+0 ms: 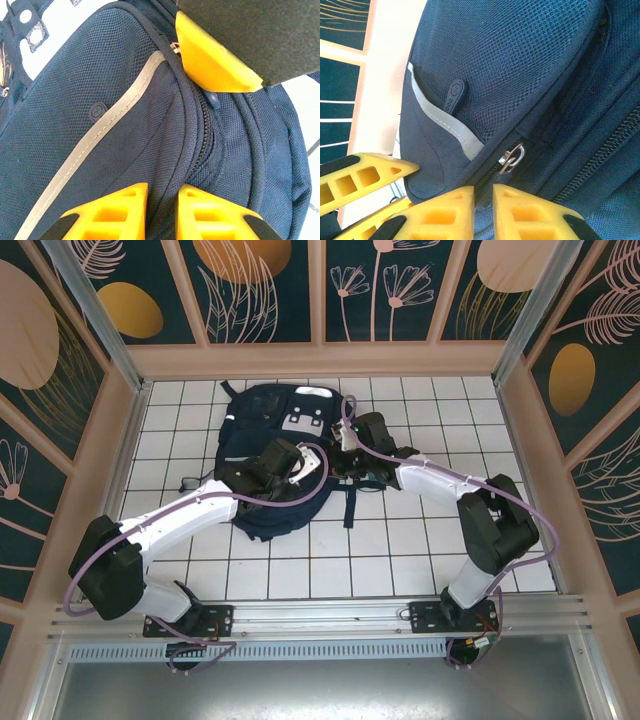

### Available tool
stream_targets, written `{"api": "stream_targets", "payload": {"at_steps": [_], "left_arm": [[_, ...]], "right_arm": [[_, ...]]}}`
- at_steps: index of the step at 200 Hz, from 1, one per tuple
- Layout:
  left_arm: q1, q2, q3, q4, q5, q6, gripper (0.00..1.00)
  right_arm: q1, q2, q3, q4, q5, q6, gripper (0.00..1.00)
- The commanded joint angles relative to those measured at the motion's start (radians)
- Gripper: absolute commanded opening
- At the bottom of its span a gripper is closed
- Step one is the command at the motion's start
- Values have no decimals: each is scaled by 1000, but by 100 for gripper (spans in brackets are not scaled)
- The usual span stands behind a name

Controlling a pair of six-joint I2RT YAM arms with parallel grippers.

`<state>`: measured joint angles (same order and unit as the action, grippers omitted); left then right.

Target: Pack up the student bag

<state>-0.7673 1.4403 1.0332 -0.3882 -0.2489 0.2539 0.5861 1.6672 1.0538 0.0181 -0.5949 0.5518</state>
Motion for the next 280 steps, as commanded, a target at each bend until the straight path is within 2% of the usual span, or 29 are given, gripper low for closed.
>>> {"api": "stream_targets", "payload": {"at_steps": [1, 56, 79, 92, 103, 141, 180, 191, 216, 251, 280], "left_arm": [[5, -44, 5, 63, -36, -22, 19], [6, -38, 12, 65, -53, -23, 18], [5, -38, 14, 69, -52, -23, 18], [6, -39, 16, 69, -52, -25, 18], [5, -40, 17, 69, -52, -24, 18], [6, -47, 14, 69, -49, -27, 17], [5, -50, 8, 78, -45, -27, 18], [5, -52, 6, 80, -48, -26, 17], [5, -51, 0, 80, -50, -28, 17], [6, -52, -11, 85, -54, -33, 17], [6, -51, -19, 112, -63, -54, 18]], "right_arm": [[4, 12, 13, -19, 63, -47, 17], [9, -14, -2, -45, 117, -91, 28], [23, -1, 24, -85, 182, -100, 28], [36, 13, 48, -110, 208, -117, 22], [43, 25, 61, -112, 203, -124, 22], [49, 28, 51, -66, 139, -138, 37], [49, 66, 73, -92, 120, -159, 39], [48, 74, 82, -109, 146, -159, 36], [46, 72, 95, -128, 171, -157, 18], [45, 42, 110, -158, 186, -172, 0], [47, -7, 93, -182, 163, -201, 0]]}}
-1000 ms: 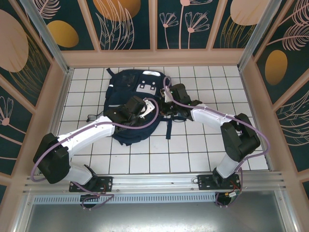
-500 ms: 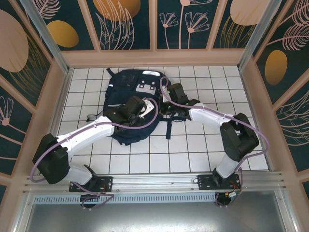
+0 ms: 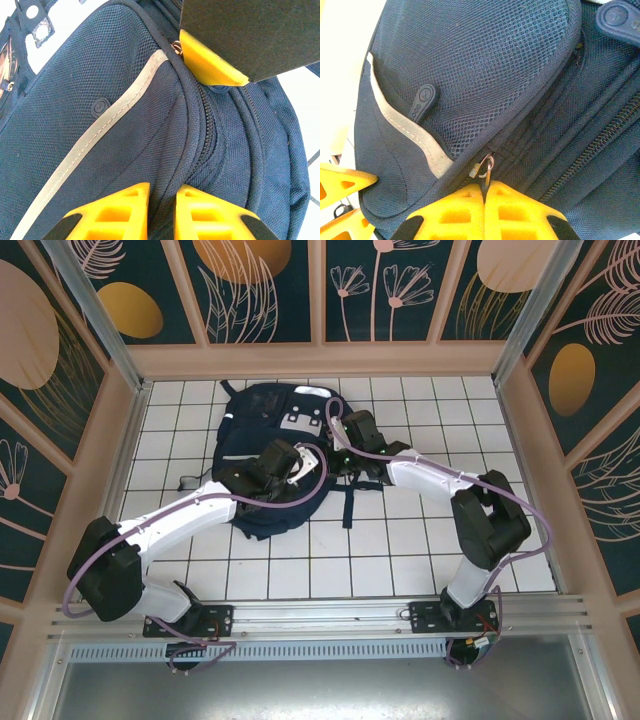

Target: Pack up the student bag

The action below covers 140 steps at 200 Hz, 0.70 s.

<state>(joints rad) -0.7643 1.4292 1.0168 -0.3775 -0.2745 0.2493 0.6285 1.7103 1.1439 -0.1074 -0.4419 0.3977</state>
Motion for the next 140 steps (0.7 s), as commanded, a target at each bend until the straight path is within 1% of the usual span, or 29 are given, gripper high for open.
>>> {"api": "stream_targets", "payload": {"at_steps": [1, 25, 45, 65, 82, 93, 112, 132, 140], "left_arm": [[2, -40, -4, 104, -39, -51, 17], [2, -42, -19, 159, -71, -109, 18], [2, -40, -29, 192, -43, -156, 18], [2, -47, -37, 228, 8, -195, 19], [2, -57, -38, 248, 30, -215, 21], [3, -69, -38, 248, 39, -225, 27], [15, -106, -38, 224, 61, -278, 42], [50, -180, -97, 203, 84, -398, 59], [70, -220, -124, 203, 89, -455, 63]], "right_arm": [[3, -54, 0, -55, 4, -47, 0], [11, -117, -87, -6, -101, -54, 0], [37, -162, -163, 39, -160, -56, 0], [67, -190, -206, 68, -178, -53, 0], [65, -200, -225, 76, -145, -36, 0], [54, -208, -225, 63, -88, -32, 0], [25, -225, -224, 32, 12, -36, 0], [4, -240, -225, 11, 75, -47, 0], [4, -245, -223, 3, 99, -53, 0]]}}
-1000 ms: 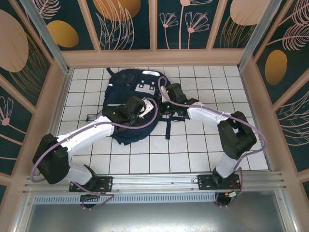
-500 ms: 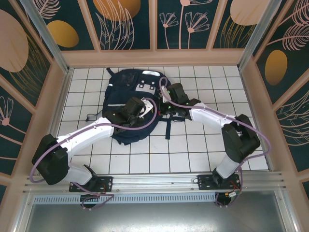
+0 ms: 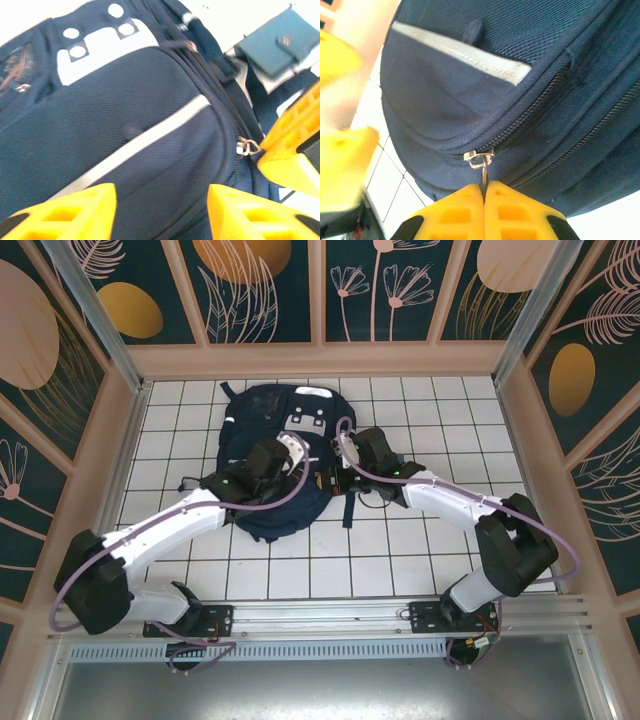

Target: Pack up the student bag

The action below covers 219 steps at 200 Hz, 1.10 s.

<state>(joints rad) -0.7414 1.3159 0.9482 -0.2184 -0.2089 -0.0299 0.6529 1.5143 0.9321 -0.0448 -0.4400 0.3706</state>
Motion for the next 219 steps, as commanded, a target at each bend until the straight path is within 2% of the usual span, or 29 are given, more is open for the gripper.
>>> {"api": "stream_targets", "payload": {"at_steps": [1, 30, 44, 61, 86, 110, 149, 186, 219], "left_arm": [[50, -112, -59, 45, 25, -181, 64], [162, -215, -117, -11, 12, -389, 80], [240, -224, -126, -54, 20, -466, 82], [347, -199, -136, -71, 89, -548, 82], [487, -99, -134, -56, 180, -632, 80], [571, 9, -118, 44, 328, -669, 71], [582, 162, -63, 133, 461, -711, 59], [582, 165, -90, 208, 537, -749, 45], [580, 166, -121, 255, 595, -791, 27]], "right_arm": [[-21, -49, -12, -60, 98, -27, 0], [-22, -54, 9, -86, 171, -35, 0], [-22, -52, 24, -110, 220, -42, 0], [-23, -50, 39, -128, 246, -56, 0], [-22, -45, 42, -141, 247, -62, 0], [-22, -46, 40, -147, 247, -62, 0], [6, -63, 36, -164, 275, -110, 0], [76, -76, 32, -226, 324, -168, 0], [119, -83, 24, -264, 341, -177, 0]]}}
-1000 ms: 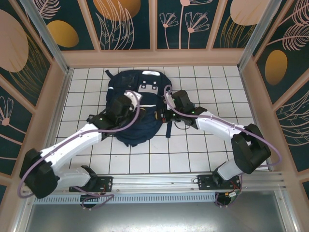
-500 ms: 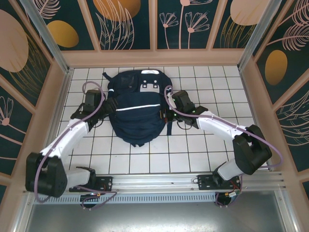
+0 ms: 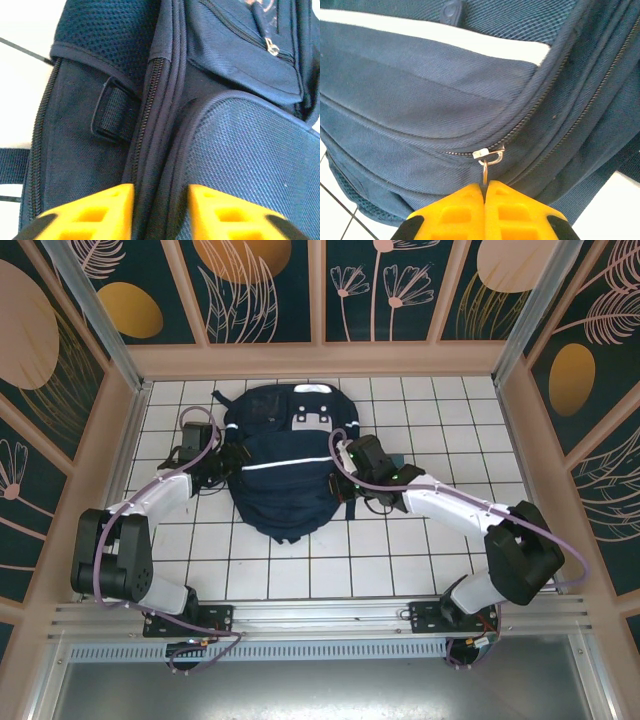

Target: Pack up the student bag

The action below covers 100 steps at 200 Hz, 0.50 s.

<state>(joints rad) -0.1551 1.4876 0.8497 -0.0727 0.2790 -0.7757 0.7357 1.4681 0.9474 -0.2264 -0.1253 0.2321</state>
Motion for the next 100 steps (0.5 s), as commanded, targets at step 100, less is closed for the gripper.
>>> {"api": "stream_targets", "payload": {"at_steps": [100], "left_arm": [[-5, -28, -58, 170, 137, -100, 10]], "right_arm": [[210, 15, 137, -96, -42, 2, 0]]}}
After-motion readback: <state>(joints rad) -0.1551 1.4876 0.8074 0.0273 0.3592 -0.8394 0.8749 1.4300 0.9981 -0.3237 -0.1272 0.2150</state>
